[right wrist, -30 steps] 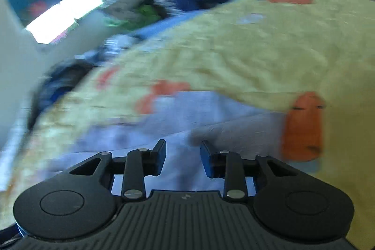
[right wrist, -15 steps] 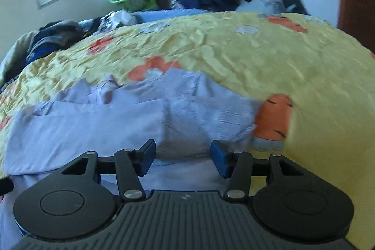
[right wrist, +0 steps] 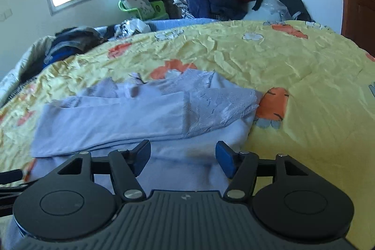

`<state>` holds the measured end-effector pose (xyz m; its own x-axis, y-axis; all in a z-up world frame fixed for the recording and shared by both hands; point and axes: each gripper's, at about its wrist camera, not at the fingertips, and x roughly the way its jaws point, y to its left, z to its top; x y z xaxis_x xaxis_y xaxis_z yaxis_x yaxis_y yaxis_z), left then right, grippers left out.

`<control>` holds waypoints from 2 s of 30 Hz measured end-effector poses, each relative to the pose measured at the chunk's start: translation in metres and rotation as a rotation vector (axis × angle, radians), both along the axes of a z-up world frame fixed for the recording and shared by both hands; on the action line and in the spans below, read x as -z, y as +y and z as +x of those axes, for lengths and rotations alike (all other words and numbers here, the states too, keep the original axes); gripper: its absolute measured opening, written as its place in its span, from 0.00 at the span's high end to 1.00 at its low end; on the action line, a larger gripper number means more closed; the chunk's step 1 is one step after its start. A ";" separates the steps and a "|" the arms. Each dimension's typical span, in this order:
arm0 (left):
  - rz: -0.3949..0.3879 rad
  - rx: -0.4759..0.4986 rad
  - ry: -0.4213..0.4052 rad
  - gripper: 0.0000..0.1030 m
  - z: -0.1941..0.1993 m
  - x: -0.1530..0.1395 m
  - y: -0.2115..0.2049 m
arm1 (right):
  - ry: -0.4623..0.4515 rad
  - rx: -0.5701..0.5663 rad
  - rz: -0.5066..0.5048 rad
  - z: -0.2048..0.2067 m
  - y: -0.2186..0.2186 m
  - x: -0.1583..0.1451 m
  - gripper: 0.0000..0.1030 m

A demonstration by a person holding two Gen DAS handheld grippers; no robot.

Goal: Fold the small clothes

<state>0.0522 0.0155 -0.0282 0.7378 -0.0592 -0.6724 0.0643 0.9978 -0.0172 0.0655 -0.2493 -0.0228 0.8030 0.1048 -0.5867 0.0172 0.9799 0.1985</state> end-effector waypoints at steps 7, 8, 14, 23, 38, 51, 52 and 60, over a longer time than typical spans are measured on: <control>0.007 0.007 0.003 0.22 -0.011 0.002 -0.002 | 0.008 -0.015 0.032 -0.040 0.009 0.005 0.32; 0.007 0.008 0.004 0.22 -0.013 0.003 -0.002 | 0.013 -0.015 0.038 -0.045 0.011 0.007 0.32; 0.019 0.013 0.007 0.22 -0.026 0.004 -0.005 | 0.028 -0.014 0.046 -0.068 0.018 0.014 0.27; 0.022 0.028 0.017 0.17 -0.043 0.005 -0.011 | 0.021 -0.032 0.064 -0.093 0.022 0.015 0.16; -0.044 0.014 0.033 0.07 -0.058 0.004 -0.002 | 0.029 -0.051 0.044 -0.117 0.028 0.013 0.01; -0.042 0.012 0.038 0.07 -0.073 -0.001 0.009 | 0.010 -0.056 0.019 -0.136 0.030 0.008 0.01; -0.042 0.012 0.039 0.07 -0.075 -0.001 0.010 | 0.011 -0.056 0.016 -0.138 0.031 0.009 0.01; -0.035 0.012 0.052 0.07 -0.084 0.000 0.016 | 0.016 -0.077 0.016 -0.149 0.031 0.010 0.01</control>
